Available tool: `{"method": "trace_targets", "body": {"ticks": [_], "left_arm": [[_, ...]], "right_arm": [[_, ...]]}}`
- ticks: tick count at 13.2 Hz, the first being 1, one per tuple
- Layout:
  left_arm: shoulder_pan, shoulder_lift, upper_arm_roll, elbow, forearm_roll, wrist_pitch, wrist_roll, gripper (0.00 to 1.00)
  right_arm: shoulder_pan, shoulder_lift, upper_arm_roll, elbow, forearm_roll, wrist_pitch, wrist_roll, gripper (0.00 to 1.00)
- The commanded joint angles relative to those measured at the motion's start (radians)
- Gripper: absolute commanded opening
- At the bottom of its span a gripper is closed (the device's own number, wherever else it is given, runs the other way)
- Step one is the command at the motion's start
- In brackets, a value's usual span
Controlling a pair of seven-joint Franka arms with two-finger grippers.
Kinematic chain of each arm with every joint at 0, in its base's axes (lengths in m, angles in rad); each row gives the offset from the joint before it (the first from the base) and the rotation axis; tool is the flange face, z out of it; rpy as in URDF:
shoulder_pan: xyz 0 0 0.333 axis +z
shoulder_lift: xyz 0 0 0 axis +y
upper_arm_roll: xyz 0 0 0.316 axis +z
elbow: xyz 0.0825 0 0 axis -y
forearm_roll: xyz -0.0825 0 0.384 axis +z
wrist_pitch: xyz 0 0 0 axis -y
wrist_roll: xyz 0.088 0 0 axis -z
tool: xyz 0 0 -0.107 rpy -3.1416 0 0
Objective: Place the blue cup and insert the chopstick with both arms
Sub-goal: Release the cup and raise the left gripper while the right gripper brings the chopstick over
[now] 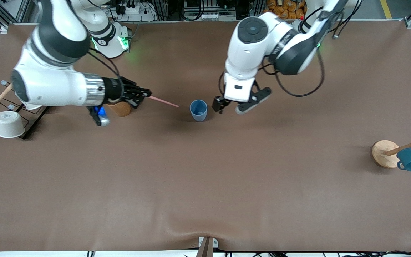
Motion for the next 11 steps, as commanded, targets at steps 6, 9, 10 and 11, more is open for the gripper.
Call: {"method": "trace_targets", "body": {"ticks": [6,9,10,11], "left_arm": [[0.211,-0.054,-0.009,0.116,0.007,-0.173,0.38,1.0],[0.277,-0.08,-0.009,0.116,0.007,-0.222,0.535,1.0],[0.296,-0.081,-0.011,0.119,0.007,-0.234,0.581,1.0],[0.316,-0.091,-0.009,0.131,0.007,-0.256,0.614,1.0]], "right_arm": [[0.127,-0.027,-0.001,-0.088,0.034,0.182,0.1,0.0],[0.16,-0.011,-0.001,-0.089,0.033,0.218,0.107,0.0],[0.17,-0.008,-0.003,-0.092,0.031,0.225,0.107,0.0],[0.183,-0.005,-0.003,-0.104,0.031,0.242,0.106,0.0]]}}
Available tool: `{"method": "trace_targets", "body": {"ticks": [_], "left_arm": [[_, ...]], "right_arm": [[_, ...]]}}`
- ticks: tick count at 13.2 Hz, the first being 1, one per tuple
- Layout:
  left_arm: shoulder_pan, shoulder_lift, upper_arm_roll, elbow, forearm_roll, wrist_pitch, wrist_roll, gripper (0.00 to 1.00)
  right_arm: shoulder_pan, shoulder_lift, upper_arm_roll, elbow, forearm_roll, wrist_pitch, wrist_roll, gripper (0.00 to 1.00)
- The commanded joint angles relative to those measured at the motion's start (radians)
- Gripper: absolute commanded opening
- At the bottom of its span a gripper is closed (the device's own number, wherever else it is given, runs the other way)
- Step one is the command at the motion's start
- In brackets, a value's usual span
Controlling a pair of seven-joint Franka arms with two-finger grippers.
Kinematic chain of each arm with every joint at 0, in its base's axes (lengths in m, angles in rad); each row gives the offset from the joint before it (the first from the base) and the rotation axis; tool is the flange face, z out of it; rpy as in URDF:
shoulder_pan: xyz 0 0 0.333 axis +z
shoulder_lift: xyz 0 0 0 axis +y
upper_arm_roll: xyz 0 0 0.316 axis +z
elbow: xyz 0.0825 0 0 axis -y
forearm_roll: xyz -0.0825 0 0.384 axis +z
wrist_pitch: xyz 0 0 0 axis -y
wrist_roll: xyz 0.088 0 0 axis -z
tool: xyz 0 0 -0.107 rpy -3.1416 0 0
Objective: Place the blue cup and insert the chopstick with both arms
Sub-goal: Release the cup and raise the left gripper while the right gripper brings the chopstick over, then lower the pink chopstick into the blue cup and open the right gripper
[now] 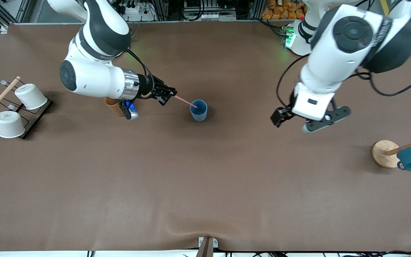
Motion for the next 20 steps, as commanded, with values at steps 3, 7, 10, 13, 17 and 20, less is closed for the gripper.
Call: {"method": "trace_targets", "body": {"ticks": [3,7,10,13,17,20], "left_arm": [[0.062,-0.035,-0.011,0.044,0.007,-0.115,0.128,1.0],[0.077,-0.061,-0.005,0.058,0.005,-0.156,0.22,1.0],[0.06,-0.093,0.071,0.053,-0.013,-0.179,0.323,1.0],[-0.057,-0.136,0.281,0.043,-0.079,-0.199,0.461,1.0],[-0.085,-0.156,0.386,0.039,-0.122,-0.238,0.578,1.0],[-0.076,-0.173,0.424,0.023,-0.125,-0.239,0.662,1.0]], "right_arm": [[0.083,-0.007,-0.008,-0.076,0.007,0.106,0.011,0.0],[0.071,-0.002,-0.008,-0.065,0.004,0.1,0.105,1.0],[-0.002,-0.004,-0.015,0.033,-0.07,-0.065,0.107,1.0],[-0.125,0.002,-0.015,0.155,-0.231,-0.335,-0.05,1.0],[-0.248,-0.018,-0.017,0.169,-0.395,-0.454,-0.38,1.0],[-0.296,-0.03,-0.023,0.243,-0.586,-0.506,-0.624,1.0]]}}
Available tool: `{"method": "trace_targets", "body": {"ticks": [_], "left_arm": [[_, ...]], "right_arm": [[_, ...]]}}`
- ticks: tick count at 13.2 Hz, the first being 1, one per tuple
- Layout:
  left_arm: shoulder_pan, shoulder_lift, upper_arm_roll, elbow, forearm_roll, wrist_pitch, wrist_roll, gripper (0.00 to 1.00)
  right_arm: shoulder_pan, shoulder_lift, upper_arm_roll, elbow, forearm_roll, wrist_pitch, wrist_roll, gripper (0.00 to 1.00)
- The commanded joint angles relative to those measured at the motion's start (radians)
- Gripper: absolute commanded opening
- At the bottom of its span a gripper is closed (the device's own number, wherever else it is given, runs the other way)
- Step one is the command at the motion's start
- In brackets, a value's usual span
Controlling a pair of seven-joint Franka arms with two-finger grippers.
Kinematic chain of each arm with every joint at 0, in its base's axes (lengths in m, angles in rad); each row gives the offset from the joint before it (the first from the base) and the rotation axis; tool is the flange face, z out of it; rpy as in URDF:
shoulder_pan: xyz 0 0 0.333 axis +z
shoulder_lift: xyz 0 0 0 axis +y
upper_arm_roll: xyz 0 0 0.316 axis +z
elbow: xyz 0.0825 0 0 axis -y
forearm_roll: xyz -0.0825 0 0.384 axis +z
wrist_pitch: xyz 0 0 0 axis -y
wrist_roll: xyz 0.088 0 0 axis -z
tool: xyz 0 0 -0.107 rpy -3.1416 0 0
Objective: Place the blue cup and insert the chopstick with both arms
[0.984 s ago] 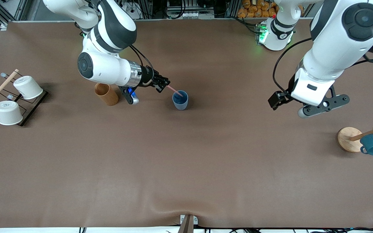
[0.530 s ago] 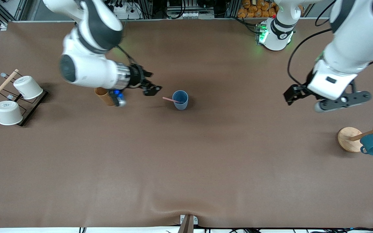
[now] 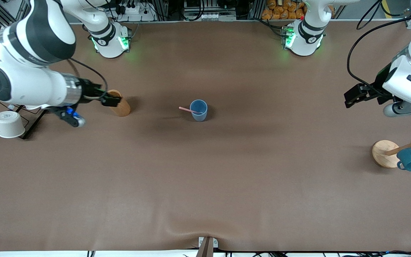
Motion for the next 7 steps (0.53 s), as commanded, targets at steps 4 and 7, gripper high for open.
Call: {"method": "trace_targets", "body": {"ticks": [4,7], "left_arm": [[0.038,-0.08,0.033,-0.086,-0.051,-0.007,0.079,1.0],[0.047,-0.086,0.028,-0.086,-0.054,-0.002,0.084,1.0]], "right_arm": [[-0.166,-0.038,-0.027,0.078,-0.115,-0.026,-0.518,1.0],[-0.243,-0.101,-0.022,0.068,-0.146,0.008,-0.61,1.0]]}}
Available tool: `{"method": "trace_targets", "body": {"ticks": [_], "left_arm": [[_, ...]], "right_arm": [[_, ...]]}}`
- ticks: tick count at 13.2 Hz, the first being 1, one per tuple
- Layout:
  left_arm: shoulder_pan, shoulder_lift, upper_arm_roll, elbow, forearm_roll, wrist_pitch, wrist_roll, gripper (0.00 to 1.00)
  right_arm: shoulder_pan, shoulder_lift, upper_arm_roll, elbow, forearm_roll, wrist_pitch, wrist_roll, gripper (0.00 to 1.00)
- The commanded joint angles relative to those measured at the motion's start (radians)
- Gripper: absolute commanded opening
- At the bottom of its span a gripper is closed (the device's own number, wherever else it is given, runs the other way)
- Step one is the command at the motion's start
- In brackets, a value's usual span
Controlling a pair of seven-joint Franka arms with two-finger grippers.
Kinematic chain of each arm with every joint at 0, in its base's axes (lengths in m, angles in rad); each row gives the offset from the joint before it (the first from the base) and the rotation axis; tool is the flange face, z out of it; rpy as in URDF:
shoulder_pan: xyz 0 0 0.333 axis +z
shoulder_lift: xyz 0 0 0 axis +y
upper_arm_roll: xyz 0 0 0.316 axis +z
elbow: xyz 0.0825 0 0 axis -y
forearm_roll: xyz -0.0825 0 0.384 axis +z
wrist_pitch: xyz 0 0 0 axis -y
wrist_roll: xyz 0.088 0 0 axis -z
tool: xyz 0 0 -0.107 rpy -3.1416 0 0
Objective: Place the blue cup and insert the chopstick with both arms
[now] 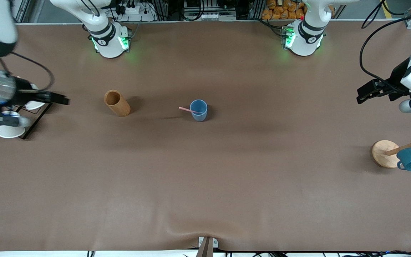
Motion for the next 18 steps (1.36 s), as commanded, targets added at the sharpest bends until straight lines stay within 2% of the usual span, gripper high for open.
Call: {"method": "trace_targets", "body": {"ticks": [1,4,5,7,8,9,12,18], "left_arm": [[0.01,-0.041,-0.005,-0.035,-0.017,0.005,0.02,1.0],[0.011,-0.054,-0.001,-0.048,-0.014,0.005,0.047,1.0],[0.011,-0.061,0.002,-0.06,-0.012,0.011,0.049,1.0],[0.011,-0.073,0.006,-0.075,-0.009,0.022,0.055,1.0],[0.011,-0.082,0.006,-0.081,-0.008,0.022,0.055,1.0],[0.01,-0.085,0.006,-0.081,-0.008,0.022,0.055,1.0],[0.01,-0.077,0.005,-0.068,-0.006,0.022,0.053,1.0],[0.01,-0.071,-0.003,-0.037,-0.004,0.019,0.052,1.0]], "right_arm": [[-0.045,-0.082,0.016,-0.015,-0.031,0.008,-0.078,1.0],[-0.051,-0.15,0.016,-0.042,-0.036,0.01,-0.073,1.0],[-0.048,-0.143,0.021,-0.027,-0.04,0.013,-0.073,1.0],[-0.042,-0.071,0.03,0.096,-0.06,-0.021,-0.078,1.0],[-0.043,-0.055,0.035,0.124,-0.063,-0.056,-0.082,1.0],[-0.037,-0.061,0.041,0.123,-0.071,-0.065,-0.076,1.0],[-0.027,-0.057,0.075,0.129,-0.175,-0.047,-0.067,1.0],[-0.034,-0.07,0.087,0.126,-0.163,-0.001,-0.064,1.0]]}}
